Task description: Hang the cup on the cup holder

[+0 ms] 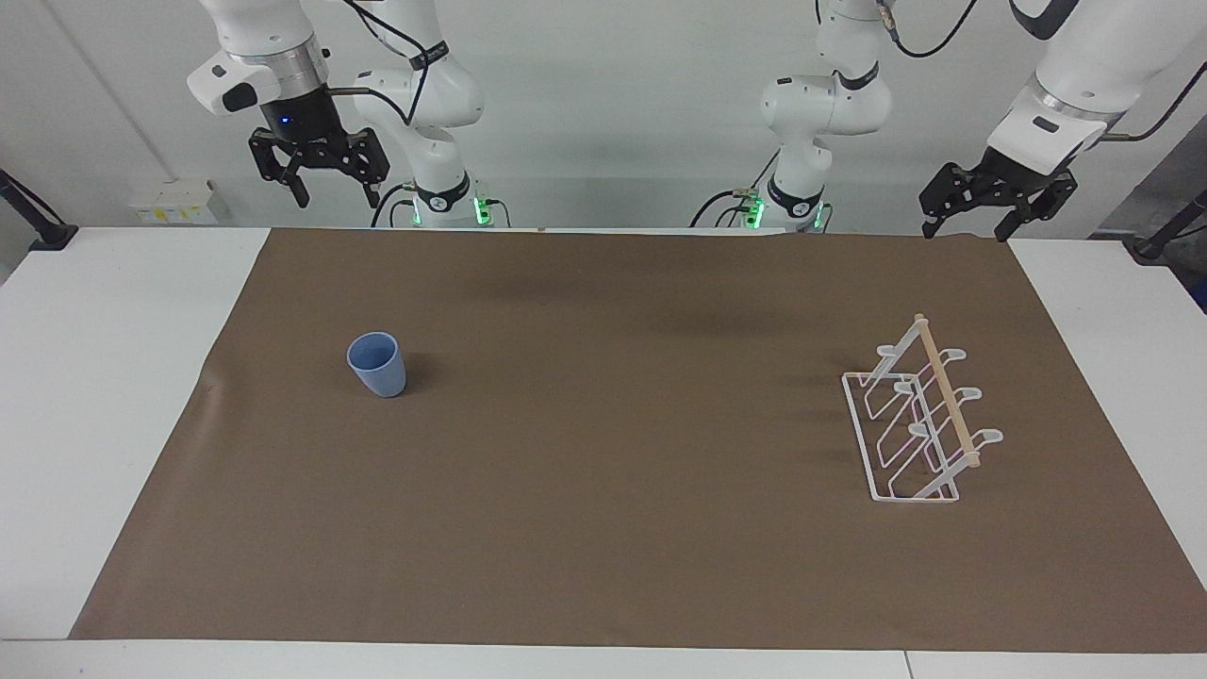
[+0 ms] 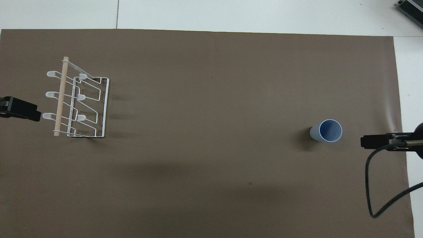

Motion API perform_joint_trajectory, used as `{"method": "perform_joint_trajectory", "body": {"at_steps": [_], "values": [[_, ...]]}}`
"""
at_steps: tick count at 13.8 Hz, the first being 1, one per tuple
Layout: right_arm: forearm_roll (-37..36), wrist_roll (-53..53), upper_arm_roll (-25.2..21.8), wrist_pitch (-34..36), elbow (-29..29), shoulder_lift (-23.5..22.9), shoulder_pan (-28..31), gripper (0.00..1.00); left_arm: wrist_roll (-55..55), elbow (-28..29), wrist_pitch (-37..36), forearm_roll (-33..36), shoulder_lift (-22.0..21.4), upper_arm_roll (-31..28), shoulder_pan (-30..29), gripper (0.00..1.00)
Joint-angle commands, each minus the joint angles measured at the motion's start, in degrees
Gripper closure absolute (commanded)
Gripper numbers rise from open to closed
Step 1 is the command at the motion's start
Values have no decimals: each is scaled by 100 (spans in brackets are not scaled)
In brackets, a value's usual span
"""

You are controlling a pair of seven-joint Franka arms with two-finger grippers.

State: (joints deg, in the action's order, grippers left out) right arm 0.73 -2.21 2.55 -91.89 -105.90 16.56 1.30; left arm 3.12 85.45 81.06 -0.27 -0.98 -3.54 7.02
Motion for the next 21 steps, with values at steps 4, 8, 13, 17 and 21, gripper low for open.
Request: {"method": "perform_joint_trajectory", "body": {"at_steps": [4, 8, 13, 17, 21], "values": [[85, 89, -105, 505, -10, 110, 81, 0, 31, 156, -12, 19, -148, 11, -16, 0], [85, 204, -149, 199, -71, 110, 63, 0, 31, 156, -12, 19, -148, 11, -16, 0], [85, 230, -105, -240, -369, 14, -7, 0, 31, 165, -12, 19, -148, 11, -16, 0], [94, 871, -105, -758, -878, -127, 11, 0, 31, 165, -12, 19, -148, 11, -16, 0], [94, 854, -105, -1523, -1617, -118, -7, 0, 31, 165, -20, 19, -148, 11, -16, 0]]}}
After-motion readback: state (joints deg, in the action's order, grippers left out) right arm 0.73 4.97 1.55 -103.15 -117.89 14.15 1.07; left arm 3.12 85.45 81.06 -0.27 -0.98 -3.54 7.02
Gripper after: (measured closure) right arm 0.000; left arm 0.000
